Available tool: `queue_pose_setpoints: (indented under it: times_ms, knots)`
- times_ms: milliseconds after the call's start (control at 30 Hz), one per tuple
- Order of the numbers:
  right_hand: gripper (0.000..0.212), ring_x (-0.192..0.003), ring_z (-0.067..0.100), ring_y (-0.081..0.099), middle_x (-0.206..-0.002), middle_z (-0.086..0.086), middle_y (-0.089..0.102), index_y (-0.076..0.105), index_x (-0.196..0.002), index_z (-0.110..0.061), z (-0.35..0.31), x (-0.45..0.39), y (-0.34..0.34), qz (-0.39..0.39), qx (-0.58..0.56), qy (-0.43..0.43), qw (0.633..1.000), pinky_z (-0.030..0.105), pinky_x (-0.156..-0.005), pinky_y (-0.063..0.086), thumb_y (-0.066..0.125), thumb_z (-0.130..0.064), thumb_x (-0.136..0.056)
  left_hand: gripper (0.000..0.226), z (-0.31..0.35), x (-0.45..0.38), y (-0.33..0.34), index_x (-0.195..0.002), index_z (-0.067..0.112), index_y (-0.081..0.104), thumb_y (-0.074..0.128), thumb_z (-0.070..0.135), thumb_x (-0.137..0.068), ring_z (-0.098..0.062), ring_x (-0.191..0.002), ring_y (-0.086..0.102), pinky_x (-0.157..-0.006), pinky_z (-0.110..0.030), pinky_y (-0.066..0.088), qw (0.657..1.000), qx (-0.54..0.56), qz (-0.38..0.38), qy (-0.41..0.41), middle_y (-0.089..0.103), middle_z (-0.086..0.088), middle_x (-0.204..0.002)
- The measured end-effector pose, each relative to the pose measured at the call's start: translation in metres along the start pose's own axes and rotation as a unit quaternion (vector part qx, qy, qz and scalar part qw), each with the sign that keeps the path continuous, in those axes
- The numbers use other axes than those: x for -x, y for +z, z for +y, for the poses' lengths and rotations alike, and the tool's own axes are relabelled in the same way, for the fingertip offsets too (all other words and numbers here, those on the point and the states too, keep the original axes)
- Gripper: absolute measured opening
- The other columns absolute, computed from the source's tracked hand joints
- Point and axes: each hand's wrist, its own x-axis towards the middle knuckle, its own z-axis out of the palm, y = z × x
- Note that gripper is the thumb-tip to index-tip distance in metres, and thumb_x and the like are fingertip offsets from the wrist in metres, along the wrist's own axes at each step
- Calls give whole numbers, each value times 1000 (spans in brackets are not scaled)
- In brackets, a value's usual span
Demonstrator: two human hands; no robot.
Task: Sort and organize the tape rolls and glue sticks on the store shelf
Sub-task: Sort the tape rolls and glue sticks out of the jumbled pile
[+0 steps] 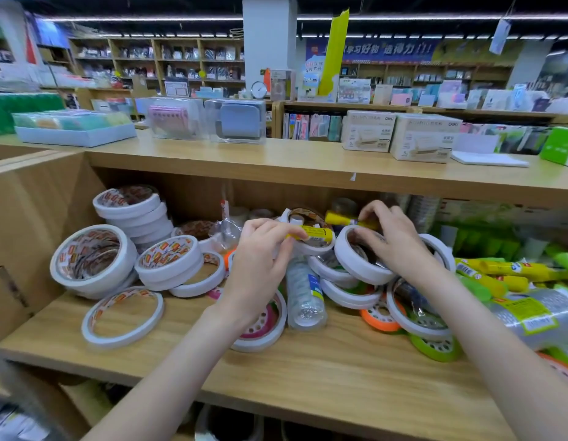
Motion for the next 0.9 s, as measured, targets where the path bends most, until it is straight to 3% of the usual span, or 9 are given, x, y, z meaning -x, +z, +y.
queue_pose_setpoints:
  times_ms: [100, 200, 333, 433, 567, 700, 900]
  knots:
    - [11, -86, 18, 41, -91, -4, 36, 47, -104, -21, 0, 2, 2, 19, 32, -18, 999, 30, -72, 31, 50, -23, -94, 21, 1, 1, -1, -98, 22, 67, 52, 8, -93, -13, -104, 48, -87, -9, 31, 1000, 18, 0, -12, 63, 14, -98]
    - [14, -66, 12, 41, -87, -4, 36, 46, -105, -19, -1, 3, 2, 45, 8, -13, 999, 31, -63, 31, 52, -22, -93, 20, -1, 3, 0, -98, 22, 67, 52, 11, -92, -12, -103, 48, -86, -10, 33, 1000, 22, -1, -10, 61, 16, -97]
    - [11, -57, 10, 41, -75, -2, 46, 45, -103, -19, -1, 0, 1, -6, 0, 12, 1000, 27, -51, 29, 49, -25, -95, 20, -4, 4, -2, -95, 22, 67, 50, 14, -89, -12, -101, 49, -86, -9, 33, 1000, 21, 16, -3, 62, 17, -95]
    - [11, -71, 16, 44, -83, -1, 44, 46, -103, -21, 1, -3, 1, -11, -2, 11, 1000, 29, -58, 33, 50, -26, -94, 21, -3, 3, -6, -93, 21, 68, 49, 13, -89, -8, -100, 47, -87, -7, 31, 999, 29, 35, -3, 62, 17, -94]
    - [10, -90, 25, 40, -92, 1, 38, 50, -94, -22, 5, 0, 4, 63, 27, -39, 997, 37, -78, 37, 56, -17, -90, 21, -3, 1, -8, -94, 21, 68, 48, 14, -90, -7, -100, 47, -87, -7, 31, 999, 39, 34, -3, 63, 16, -94]
    - [14, -78, 20, 46, -87, 0, 41, 53, -88, -15, 4, 2, 4, 116, 5, -84, 990, 30, -70, 37, 61, -4, -84, 21, -3, 1, -6, -94, 21, 68, 49, 14, -90, -5, -100, 46, -87, -5, 31, 999, 42, 33, -3, 62, 18, -93]
    - [16, -73, 11, 56, -84, 3, 54, 58, -79, -14, 13, 23, -15, 175, -73, -71, 979, 17, -63, 47, 73, -9, -76, 20, 3, -4, -2, -94, 21, 68, 49, 15, -89, -6, -101, 47, -86, -7, 34, 998, 61, 35, 7, 63, 15, -94]
